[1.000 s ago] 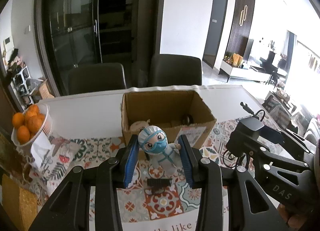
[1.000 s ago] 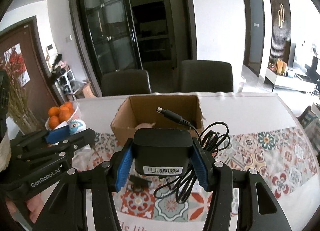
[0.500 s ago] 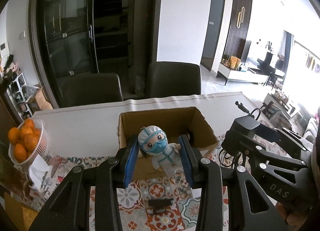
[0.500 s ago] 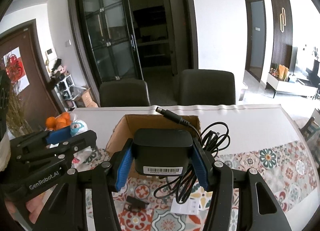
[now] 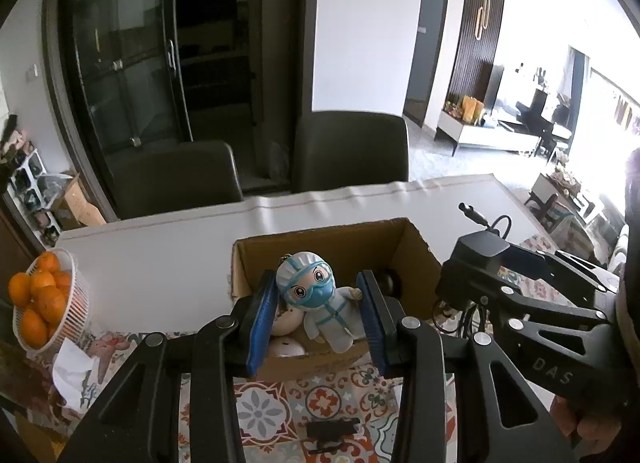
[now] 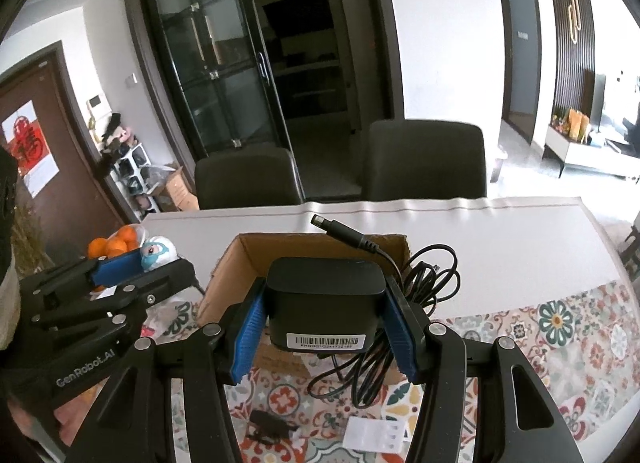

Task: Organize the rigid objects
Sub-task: 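Carry the black adapter and astronaut keychain into the box with both tools, then open both tools to release the adapter and keychain into the box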

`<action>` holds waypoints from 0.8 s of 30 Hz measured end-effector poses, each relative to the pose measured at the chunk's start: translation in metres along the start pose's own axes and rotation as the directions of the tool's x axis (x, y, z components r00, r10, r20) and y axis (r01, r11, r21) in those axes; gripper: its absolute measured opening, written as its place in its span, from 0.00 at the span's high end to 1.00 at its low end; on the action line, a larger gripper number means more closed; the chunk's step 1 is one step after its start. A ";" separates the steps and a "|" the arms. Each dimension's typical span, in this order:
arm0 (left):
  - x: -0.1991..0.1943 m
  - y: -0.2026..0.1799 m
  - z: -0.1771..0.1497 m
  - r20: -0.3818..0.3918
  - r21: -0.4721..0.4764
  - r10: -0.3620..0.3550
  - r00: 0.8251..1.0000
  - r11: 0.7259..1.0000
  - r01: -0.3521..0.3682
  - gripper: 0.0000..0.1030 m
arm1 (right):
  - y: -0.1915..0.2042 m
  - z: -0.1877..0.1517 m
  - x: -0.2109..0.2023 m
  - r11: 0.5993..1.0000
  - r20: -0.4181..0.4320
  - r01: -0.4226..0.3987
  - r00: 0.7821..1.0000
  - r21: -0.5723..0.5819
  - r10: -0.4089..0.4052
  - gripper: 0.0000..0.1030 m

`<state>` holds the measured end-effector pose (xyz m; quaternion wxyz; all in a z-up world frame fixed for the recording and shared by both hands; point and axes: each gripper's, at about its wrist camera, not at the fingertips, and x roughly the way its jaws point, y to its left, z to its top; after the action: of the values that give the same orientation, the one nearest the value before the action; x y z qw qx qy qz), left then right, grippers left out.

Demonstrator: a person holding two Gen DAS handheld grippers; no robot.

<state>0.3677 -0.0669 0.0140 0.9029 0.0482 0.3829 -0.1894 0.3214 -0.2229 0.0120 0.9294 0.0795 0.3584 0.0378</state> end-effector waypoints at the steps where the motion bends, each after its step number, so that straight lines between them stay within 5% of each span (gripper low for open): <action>1: 0.004 0.000 0.001 -0.008 -0.001 -0.003 1.000 1.000 0.003 0.61 | -0.002 0.001 0.003 1.000 -0.007 0.002 1.000 0.001 -0.002 0.46; 24: 0.084 0.025 0.015 -0.191 -0.064 -0.015 0.981 0.998 0.003 0.61 | -0.019 0.025 0.093 1.000 -0.166 -0.012 0.986 0.026 0.016 0.46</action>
<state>0.4408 -0.0727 -0.0367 0.8621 0.0359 0.4740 -0.1756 0.4074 -0.2332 -0.0345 0.8950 0.0902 0.4344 0.0463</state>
